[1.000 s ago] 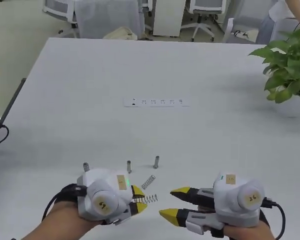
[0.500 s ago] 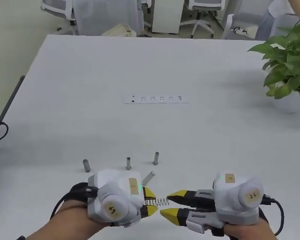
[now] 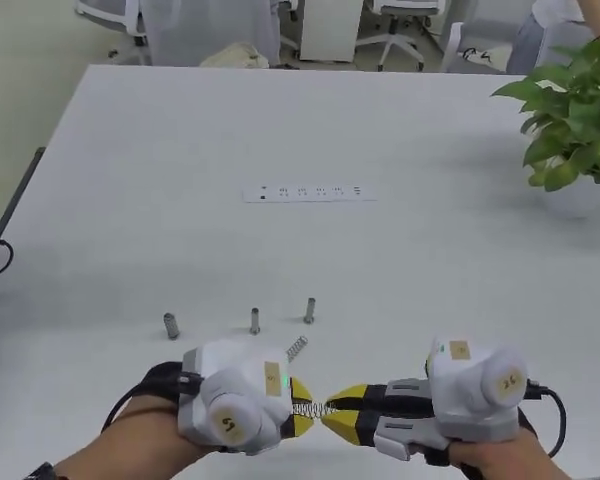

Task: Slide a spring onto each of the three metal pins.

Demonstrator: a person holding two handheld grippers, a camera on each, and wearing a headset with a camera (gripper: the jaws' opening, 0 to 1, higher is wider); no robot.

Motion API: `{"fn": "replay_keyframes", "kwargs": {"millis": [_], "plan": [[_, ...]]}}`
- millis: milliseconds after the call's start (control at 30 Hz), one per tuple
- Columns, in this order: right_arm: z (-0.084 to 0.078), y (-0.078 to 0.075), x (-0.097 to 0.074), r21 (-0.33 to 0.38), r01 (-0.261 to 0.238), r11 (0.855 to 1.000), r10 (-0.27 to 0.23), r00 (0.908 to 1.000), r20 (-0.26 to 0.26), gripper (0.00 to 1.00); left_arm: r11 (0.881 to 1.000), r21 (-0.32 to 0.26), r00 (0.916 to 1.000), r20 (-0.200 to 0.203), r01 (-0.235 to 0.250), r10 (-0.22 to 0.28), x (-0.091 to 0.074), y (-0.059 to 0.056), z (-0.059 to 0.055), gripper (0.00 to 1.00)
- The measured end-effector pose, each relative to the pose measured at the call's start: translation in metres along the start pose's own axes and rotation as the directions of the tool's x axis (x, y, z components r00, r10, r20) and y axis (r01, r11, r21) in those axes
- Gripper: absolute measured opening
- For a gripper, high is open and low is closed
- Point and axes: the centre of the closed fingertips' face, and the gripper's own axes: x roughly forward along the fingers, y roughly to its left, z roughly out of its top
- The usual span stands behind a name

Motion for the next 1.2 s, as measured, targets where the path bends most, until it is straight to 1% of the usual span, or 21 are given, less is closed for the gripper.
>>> {"fn": "replay_keyframes", "kwargs": {"millis": [167, 267, 333, 433, 500, 700, 833, 1000, 1067, 1200], "plan": [[-0.001, -0.001, 0.000, -0.014, 0.017, 1.000, -0.017, 0.9997, -0.015, 0.09, 1.000, -0.005, 1.0000, 0.010, 0.000, 0.000, 0.002, 0.001, -0.001, 0.03], [-0.002, -0.001, 0.001, -0.021, 0.025, 0.999, -0.026, 0.9994, -0.024, 0.08, 1.000, -0.009, 1.0000, 0.008, 0.001, -0.001, 0.005, 0.000, -0.003, 0.03], [-0.004, -0.001, 0.001, -0.026, 0.026, 0.999, -0.027, 0.9991, -0.034, 0.08, 1.000, -0.011, 1.0000, 0.002, 0.003, -0.003, 0.006, -0.001, -0.005, 0.04], [-0.004, -0.001, 0.001, -0.027, 0.031, 0.999, -0.032, 0.9989, -0.035, 0.09, 1.000, -0.010, 0.9998, -0.020, 0.005, -0.005, 0.007, -0.002, -0.012, 0.05], [-0.005, -0.001, 0.001, -0.024, 0.033, 0.999, -0.033, 0.9987, -0.038, 0.09, 1.000, -0.028, 0.9999, -0.015, 0.002, -0.002, 0.006, -0.002, -0.014, 0.05], [-0.005, -0.001, 0.001, -0.030, 0.035, 0.999, -0.036, 0.9985, -0.042, 0.09, 1.000, -0.022, 0.9997, -0.023, -0.001, 0.000, 0.006, -0.002, -0.017, 0.03], [-0.002, -0.001, 0.000, -0.040, 0.036, 0.999, -0.038, 0.9983, -0.045, 0.09, 1.000, -0.027, 0.9998, -0.020, -0.002, 0.002, 0.006, -0.002, -0.016, 0.03], [0.005, 0.001, 0.000, -0.073, 0.035, 0.997, -0.040, 0.9970, -0.066, 0.09, 0.999, -0.041, 0.9999, -0.010, -0.007, 0.007, 0.010, 0.000, -0.013, 0.02], [0.008, 0.001, 0.000, -0.090, 0.038, 0.995, -0.044, 0.9965, -0.071, 0.09, 0.998, -0.058, 1.0000, 0.002, -0.009, 0.009, 0.011, 0.001, -0.011, 0.02], [0.011, -0.001, 0.000, -0.122, 0.040, 0.992, -0.052, 0.9941, -0.095, 0.09, 0.996, -0.090, 0.9995, 0.025, -0.014, 0.017, 0.013, 0.004, -0.008, 0.02]]}}
